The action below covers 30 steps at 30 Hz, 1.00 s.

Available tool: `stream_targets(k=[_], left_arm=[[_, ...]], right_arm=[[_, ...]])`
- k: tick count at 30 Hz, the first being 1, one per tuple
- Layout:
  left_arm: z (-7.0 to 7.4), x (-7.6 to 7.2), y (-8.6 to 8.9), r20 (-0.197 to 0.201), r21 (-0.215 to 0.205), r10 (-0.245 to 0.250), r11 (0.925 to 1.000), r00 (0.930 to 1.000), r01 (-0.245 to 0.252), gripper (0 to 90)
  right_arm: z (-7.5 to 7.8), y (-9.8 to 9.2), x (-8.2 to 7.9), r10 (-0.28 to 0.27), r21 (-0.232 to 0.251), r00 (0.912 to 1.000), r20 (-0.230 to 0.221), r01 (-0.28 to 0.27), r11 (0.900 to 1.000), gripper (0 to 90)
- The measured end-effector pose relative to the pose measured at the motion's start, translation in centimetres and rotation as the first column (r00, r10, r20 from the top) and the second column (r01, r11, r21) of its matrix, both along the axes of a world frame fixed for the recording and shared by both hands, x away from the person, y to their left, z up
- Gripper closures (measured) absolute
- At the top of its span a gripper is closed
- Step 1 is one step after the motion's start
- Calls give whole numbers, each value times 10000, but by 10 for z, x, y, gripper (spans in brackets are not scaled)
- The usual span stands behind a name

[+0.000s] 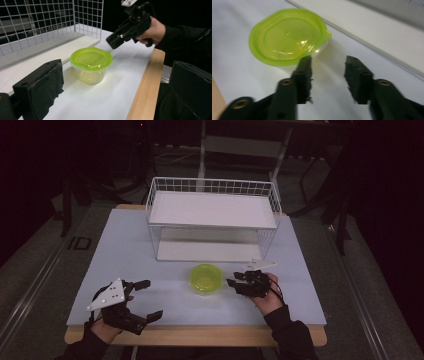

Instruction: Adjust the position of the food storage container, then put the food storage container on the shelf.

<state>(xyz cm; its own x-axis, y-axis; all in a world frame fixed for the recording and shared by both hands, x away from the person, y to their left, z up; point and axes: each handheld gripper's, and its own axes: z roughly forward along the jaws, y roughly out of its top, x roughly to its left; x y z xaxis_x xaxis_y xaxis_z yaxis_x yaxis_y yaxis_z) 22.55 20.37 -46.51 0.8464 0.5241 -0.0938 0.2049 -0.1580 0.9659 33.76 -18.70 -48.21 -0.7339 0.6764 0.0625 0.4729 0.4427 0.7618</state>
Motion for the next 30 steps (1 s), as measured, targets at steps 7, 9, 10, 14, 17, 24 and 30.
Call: stream_targets(k=[7, 9, 10, 14, 17, 24, 30], left_arm=[[9, 3, -8, -148, 114, -194, 9997, 9997, 196, 4], [11, 4, -10, -192, 116, -250, 9996, 9995, 252, 4], [13, 5, -11, -215, 149, -320, 9994, 9993, 323, 4], [18, 8, -17, -372, 350, -299, 9989, 9989, 312, 4], [21, 12, -20, -459, 388, -289, 9988, 9985, 307, 4], [32, 29, -30, -979, 465, -318, 9983, 9947, 365, 4], [39, 43, -40, -1049, 321, -172, 9993, 9943, 206, 50]], right_arm=[[16, -5, -20, 445, 393, 9984, 342, -458, 9982, 203], [19, -5, -23, 691, 591, 9974, 193, -702, 9958, 160], [20, -5, -24, 725, 586, 9971, 233, -738, 9956, 144], [25, -4, -30, 804, 689, 9958, 444, -833, 9941, 140], [32, -4, -31, 683, 630, 9958, 606, -721, 9954, 148], [50, -1, -32, 590, 497, 9915, 1160, -651, 9966, 179], [60, -2, -24, 419, 844, 9918, 1206, -523, 9951, 203]])
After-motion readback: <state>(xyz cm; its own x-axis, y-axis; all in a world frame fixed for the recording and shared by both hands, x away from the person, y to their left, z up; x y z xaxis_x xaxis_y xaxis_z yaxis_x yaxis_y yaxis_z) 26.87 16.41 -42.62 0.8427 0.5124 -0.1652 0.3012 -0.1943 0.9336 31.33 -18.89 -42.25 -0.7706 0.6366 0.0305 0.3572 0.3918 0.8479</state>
